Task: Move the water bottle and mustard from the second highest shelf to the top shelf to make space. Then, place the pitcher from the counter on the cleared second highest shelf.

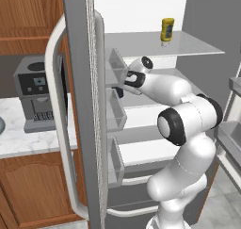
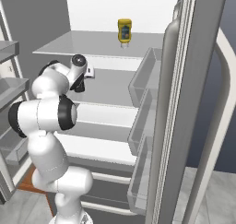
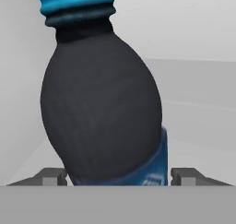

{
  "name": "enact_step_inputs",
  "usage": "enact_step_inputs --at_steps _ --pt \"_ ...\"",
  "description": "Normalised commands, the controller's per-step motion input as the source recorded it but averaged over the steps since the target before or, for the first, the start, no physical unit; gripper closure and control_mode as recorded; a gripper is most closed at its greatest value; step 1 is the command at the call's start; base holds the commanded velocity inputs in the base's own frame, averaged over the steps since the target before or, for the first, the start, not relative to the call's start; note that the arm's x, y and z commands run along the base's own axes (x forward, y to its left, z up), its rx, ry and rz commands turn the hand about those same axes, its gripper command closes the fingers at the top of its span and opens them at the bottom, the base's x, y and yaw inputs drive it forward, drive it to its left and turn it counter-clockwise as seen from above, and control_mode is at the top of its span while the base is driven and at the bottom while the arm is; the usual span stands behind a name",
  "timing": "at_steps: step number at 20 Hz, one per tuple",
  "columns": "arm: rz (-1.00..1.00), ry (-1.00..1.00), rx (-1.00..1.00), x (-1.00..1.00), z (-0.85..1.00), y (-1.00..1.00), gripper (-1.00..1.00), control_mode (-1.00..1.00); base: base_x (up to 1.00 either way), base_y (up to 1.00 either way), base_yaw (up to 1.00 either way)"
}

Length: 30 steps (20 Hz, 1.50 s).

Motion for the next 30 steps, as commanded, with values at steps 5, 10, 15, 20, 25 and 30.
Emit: enact_step_inputs --at_steps 5,10,15,20,25,30 --pt "0.0 -0.07 0.0 -0.1 -0.11 0.0 1.0 -1.0 0.0 0.0 0.0" --pt "0.0 -0.11 0.0 -0.84 -0.05 0.0 1.0 -1.0 0.0 0.0 0.0" --pt "-0.05 -0.02 0.0 -1.0 0.11 -0.15 1.0 -1.0 0.0 0.0 0.0" --pt "-0.11 0.03 0.0 -0.99 0.57 -0.42 1.0 -1.0 0.0 0.0 0.0" --pt "-0.06 0.03 0.0 -0.69 0.95 -0.21 1.0 -1.0 0.0 0.0 0.0" --pt "-0.01 0.08 0.0 -0.53 1.0 -0.04 1.0 -1.0 0.0 0.0 0.0"
